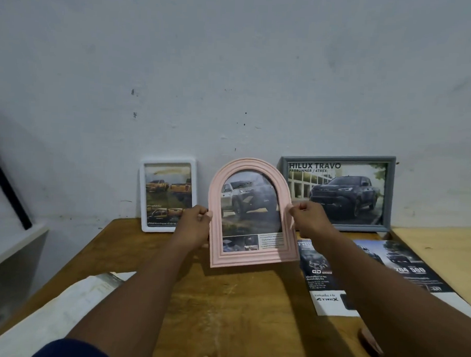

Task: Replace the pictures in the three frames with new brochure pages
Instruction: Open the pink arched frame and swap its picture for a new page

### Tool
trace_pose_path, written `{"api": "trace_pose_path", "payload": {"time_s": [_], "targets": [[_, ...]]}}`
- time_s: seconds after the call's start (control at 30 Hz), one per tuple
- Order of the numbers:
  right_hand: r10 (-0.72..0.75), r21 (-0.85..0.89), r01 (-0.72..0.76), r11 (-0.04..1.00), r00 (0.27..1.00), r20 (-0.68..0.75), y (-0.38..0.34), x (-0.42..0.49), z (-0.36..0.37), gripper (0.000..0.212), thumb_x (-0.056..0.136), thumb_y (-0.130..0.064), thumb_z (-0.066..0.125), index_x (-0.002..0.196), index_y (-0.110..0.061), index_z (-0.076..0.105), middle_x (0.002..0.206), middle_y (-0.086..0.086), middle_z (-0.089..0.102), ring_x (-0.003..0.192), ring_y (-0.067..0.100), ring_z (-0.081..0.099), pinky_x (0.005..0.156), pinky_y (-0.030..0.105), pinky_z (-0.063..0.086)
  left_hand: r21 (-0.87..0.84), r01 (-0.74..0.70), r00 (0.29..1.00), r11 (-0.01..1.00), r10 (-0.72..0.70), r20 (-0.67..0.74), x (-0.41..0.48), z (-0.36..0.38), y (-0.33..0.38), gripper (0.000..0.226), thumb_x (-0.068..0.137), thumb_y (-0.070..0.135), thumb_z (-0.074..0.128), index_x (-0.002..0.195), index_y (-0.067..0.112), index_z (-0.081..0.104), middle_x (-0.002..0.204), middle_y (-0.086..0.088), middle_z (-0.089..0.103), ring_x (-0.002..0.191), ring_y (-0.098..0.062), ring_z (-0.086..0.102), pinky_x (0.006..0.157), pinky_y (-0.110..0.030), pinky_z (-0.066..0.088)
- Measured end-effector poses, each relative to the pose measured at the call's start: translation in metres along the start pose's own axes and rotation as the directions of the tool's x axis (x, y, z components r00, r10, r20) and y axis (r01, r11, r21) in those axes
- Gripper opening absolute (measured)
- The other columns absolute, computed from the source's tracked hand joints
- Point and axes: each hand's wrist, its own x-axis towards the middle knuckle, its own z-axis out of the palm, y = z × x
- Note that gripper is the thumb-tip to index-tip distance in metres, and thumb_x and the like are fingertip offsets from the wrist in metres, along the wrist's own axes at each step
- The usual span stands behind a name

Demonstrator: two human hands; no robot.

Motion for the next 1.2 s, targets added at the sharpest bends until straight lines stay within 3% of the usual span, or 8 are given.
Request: {"api": "trace_pose_path", "payload": {"time_s": [0.13,0.3,0.43,0.57,0.83,0.97,1.07,1.2], "targets": [[-0.002,0.006,0.002,1.000,0.997,0.073,0.002,-0.035,-0.015,0.031,0.103,-0.026,0.053,0.088,-0.004,0.069,0.082,0.014,0.063,0.073,0.021,0.056,0.060,0.031,0.044,0.009,0.048,0.999,0.999,-0.048,0.025,-0.034,-0.006,-0.012,0.020,0.108,0.028,0.046,0.112,0.013,0.059,0.103,-0.012,0.064,0.084,-0.026,0.066,0.062,-0.039,0.062],[0.014,0.004,-0.015,1.000,0.983,0.186,0.003,-0.066,-0.021,0.029,0.102,-0.030,0.054,0.100,-0.007,0.071,0.106,0.025,0.068,0.097,0.040,0.066,0.085,0.048,0.057,-0.052,0.170,0.980,0.984,-0.163,0.111,-0.070,-0.011,-0.025,0.023,0.108,0.026,0.045,0.108,0.008,0.060,0.092,-0.014,0.068,0.073,-0.023,0.069,0.060,-0.039,0.063],[0.002,-0.005,-0.001,1.000,0.969,0.246,-0.015,-0.081,-0.028,0.032,0.101,-0.029,0.057,0.100,0.000,0.071,0.102,0.022,0.069,0.087,0.035,0.067,0.075,0.043,0.056,-0.046,0.312,0.926,0.949,-0.292,0.241,-0.087,-0.017,-0.025,0.025,0.107,0.023,0.047,0.112,0.003,0.062,0.083,-0.016,0.070,0.056,-0.019,0.066,0.060,-0.037,0.060],[-0.045,-0.035,0.055,0.998,0.964,0.261,-0.046,-0.089,-0.034,0.035,0.099,-0.027,0.060,0.098,0.006,0.071,0.086,0.019,0.067,0.070,0.027,0.066,0.071,0.041,0.056,0.022,0.388,0.863,0.921,-0.372,0.342,-0.097,-0.016,-0.019,0.024,0.105,0.022,0.049,0.117,0.005,0.060,0.078,-0.012,0.065,0.058,-0.016,0.059,0.061,-0.033,0.056],[-0.173,-0.162,0.217,0.963,0.953,0.248,-0.089,-0.104,-0.015,0.032,0.094,-0.024,0.066,0.092,0.007,0.064,0.074,0.016,0.066,0.054,0.023,0.066,0.048,0.026,0.050,0.065,0.340,0.816,0.938,-0.329,0.476,-0.111,0.007,-0.011,0.025,0.107,0.024,0.046,0.111,0.005,0.061,0.090,-0.010,0.065,0.064,-0.017,0.061,0.062,-0.030,0.054],[-0.203,-0.196,0.260,0.946,0.942,0.267,-0.098,-0.121,0.006,0.032,0.092,-0.028,0.070,0.097,0.003,0.065,0.080,0.017,0.069,0.058,0.024,0.068,0.044,0.024,0.049,0.008,0.331,0.844,0.944,-0.300,0.445,-0.107,0.003,-0.004,0.038,0.108,0.041,0.040,0.118,0.010,0.061,0.106,-0.009,0.076,0.077,-0.019,0.068,0.079,-0.039,0.059],[-0.225,-0.143,0.282,0.949,0.920,0.321,-0.099,-0.133,0.027,0.034,0.092,-0.035,0.070,0.096,-0.001,0.065,0.082,0.018,0.071,0.066,0.030,0.072,0.049,0.033,0.058,-0.182,0.327,0.902,0.927,-0.248,0.353,-0.097,-0.006,0.002,0.053,0.106,0.054,0.034,0.119,0.010,0.060,0.109,-0.017,0.073,0.097,-0.034,0.072,0.085,-0.046,0.059],[-0.184,-0.141,0.253,0.957,0.908,0.377,-0.086,-0.138,0.055,0.040,0.098,-0.046,0.057,0.096,-0.008,0.066,0.078,0.011,0.069,0.061,0.022,0.069,0.051,0.028,0.054,-0.376,0.330,0.932,0.866,-0.235,0.275,-0.087,-0.028,0.007,0.069,0.099,0.070,0.032,0.118,0.011,0.063,0.110,-0.020,0.071,0.103,-0.037,0.068,0.090,-0.048,0.057]]}}
